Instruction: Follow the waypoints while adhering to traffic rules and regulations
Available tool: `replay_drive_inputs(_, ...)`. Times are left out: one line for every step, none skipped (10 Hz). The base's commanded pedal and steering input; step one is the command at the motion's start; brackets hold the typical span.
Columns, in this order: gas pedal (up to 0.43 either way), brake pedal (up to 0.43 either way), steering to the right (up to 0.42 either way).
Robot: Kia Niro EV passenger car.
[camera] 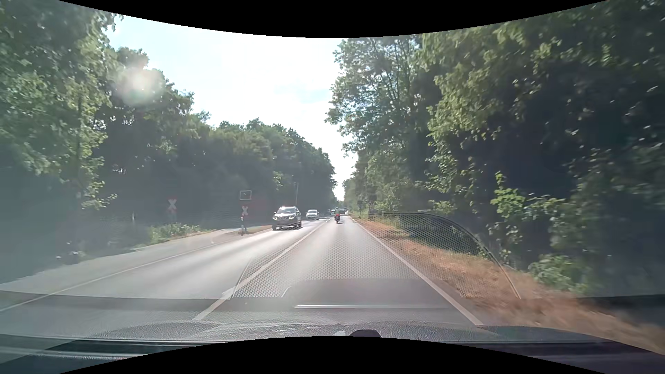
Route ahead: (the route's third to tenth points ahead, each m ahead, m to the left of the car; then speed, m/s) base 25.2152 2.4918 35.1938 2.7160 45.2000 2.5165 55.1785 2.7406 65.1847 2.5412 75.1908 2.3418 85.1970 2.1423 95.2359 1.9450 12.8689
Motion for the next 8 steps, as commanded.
replay_drive_inputs(0.169, 0.0, -0.004)
replay_drive_inputs(0.169, 0.0, -0.005)
replay_drive_inputs(0.177, 0.0, -0.004)
replay_drive_inputs(0.189, 0.0, -0.004)
replay_drive_inputs(0.197, 0.0, -0.004)
replay_drive_inputs(0.197, 0.0, -0.003)
replay_drive_inputs(0.197, 0.0, -0.004)
replay_drive_inputs(0.197, 0.0, -0.003)
